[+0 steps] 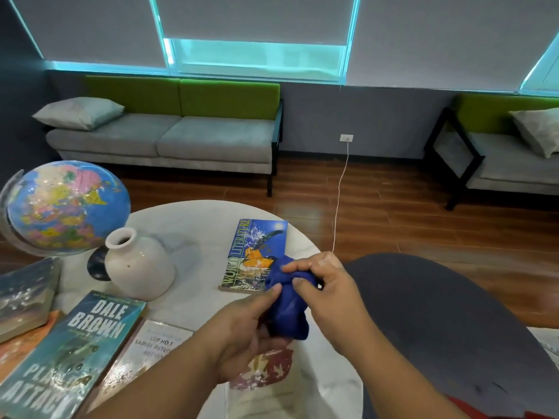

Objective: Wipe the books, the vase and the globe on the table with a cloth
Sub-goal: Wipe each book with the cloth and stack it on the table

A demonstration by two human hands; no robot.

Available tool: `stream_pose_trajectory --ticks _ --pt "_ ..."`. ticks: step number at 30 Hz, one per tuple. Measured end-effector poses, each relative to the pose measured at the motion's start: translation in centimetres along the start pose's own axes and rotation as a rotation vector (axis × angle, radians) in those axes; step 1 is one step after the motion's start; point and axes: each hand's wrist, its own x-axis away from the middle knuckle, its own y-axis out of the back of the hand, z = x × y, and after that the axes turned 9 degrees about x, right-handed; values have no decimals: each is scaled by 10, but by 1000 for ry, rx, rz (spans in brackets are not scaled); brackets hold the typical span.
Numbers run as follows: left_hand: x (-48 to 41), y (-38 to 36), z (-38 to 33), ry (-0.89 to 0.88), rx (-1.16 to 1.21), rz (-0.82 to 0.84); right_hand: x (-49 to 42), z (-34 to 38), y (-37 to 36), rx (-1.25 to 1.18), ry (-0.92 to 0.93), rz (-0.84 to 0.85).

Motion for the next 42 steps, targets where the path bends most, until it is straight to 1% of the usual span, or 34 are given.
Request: stream_pose_trajectory --ticks 2,4,6,8,10,12,16,18,20,22,25,28,30,33,38,42 --pt "0 7 -2 -89 86 -23 2 -8 -13 35 50 51" --pt "0 13 -3 -129 99 -31 5 -16 -22 56 71 159" --pt "-1 18 -3 -138 101 -19 7 -25 -28 32 50 274" --pt "-3 22 -4 -142 72 -18 7 -31 -34 -23 12 312" --pt "-4 26 -6 -142 -31 -36 4 -37 -37 -27 -35 285" --pt "-9 32 -11 -154 -206 -91 -3 -44 -38 0 -110 259" --pt "-36 67 -24 -276 -627 -316 -30 -62 -23 141 -256 88" --pt "-53 85 -32 -296 -719 -400 -47 -70 -13 180 -327 74" --pt "-72 99 -40 -299 -732 -479 -66 -81 -10 258 -341 102" --pt "-90 108 -44 -292 -782 -538 -84 -93 -12 406 -340 154" --pt "-109 113 -45 -272 -864 -597 -109 -111 -22 544 -375 272" --pt "-117 114 -45 -220 -999 -649 -120 -125 -34 669 -336 380" --pt "-118 111 -45 -154 -1132 -642 -119 -131 -40 735 -323 442" --pt "-115 108 -36 -70 -1286 -550 -115 -135 -44 778 -310 481" --pt "-114 110 -21 -105 -1327 -483 -109 -134 -41 750 -294 511" --pt "-108 112 -14 -183 -1262 -480 -99 -133 -43 710 -294 515"
